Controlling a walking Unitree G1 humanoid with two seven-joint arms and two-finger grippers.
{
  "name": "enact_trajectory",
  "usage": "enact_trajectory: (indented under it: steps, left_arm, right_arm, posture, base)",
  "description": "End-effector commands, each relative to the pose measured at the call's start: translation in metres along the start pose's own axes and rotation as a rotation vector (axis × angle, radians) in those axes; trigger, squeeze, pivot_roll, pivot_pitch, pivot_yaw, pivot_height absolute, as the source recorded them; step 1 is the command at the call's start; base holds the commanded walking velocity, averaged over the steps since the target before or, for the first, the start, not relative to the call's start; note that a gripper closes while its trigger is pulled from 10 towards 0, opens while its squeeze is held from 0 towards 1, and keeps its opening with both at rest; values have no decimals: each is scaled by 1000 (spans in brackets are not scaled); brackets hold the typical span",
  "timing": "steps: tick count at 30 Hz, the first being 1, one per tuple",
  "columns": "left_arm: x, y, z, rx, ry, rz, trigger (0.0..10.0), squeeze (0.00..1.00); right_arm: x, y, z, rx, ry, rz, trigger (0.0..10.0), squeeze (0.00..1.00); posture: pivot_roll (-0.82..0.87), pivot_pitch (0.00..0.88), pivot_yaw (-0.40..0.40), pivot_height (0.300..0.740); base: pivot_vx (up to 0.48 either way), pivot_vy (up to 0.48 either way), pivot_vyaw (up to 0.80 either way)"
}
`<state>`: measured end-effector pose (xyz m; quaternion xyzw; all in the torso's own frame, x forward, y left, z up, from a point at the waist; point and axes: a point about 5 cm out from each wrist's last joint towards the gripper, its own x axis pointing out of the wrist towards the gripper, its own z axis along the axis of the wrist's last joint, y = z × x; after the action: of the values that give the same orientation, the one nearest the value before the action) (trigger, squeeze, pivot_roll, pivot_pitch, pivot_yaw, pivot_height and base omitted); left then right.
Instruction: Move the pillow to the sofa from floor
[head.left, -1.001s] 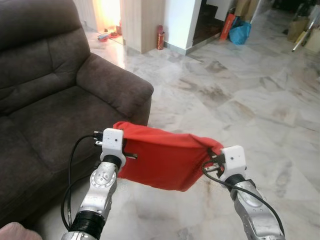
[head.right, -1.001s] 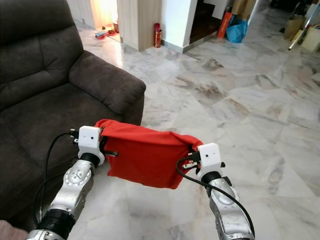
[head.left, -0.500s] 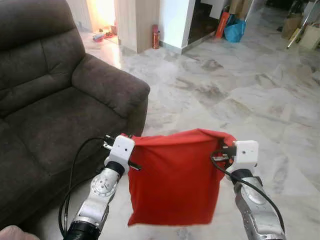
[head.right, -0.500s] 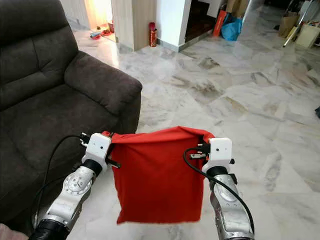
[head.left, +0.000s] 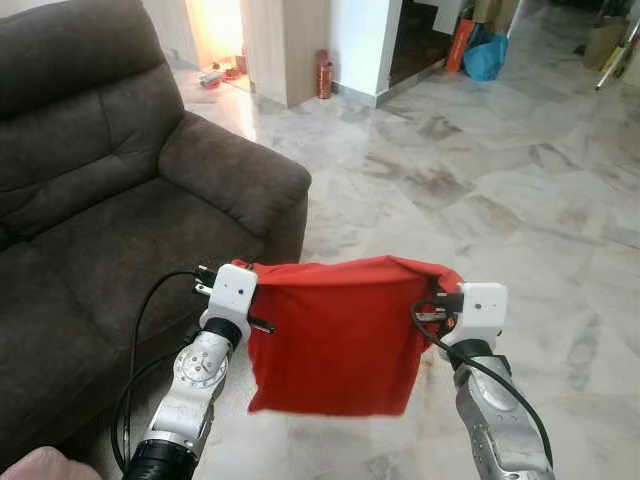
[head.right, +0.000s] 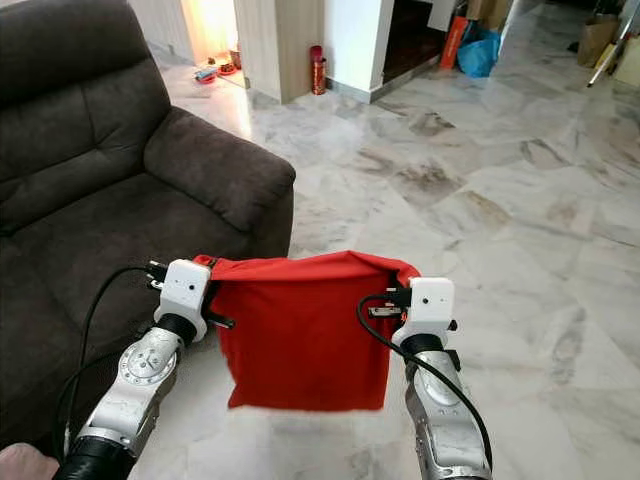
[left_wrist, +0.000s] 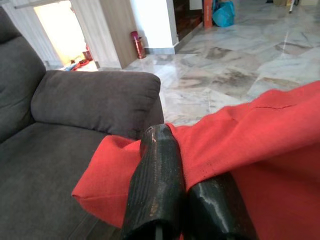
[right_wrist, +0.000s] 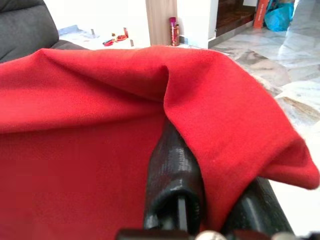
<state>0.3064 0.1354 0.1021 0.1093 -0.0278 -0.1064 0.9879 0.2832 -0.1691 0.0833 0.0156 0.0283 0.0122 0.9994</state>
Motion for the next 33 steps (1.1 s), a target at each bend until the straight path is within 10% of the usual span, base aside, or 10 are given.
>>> enact_trajectory:
  steps: [1, 33]
  left_arm:
    - [1, 15, 19, -11, -90, 77, 10000, 0]
    - [-3, 16, 16, -33, -82, 63, 10000, 0]
  right_arm:
    - [3, -12, 17, -3, -81, -56, 10000, 0]
    - [5, -13, 15, -15, -55, -81, 10000, 0]
  posture:
    - [47, 0, -21, 740]
    - [43, 0, -30, 740]
  base:
    - [0, 0, 0]
    - [325, 0, -114]
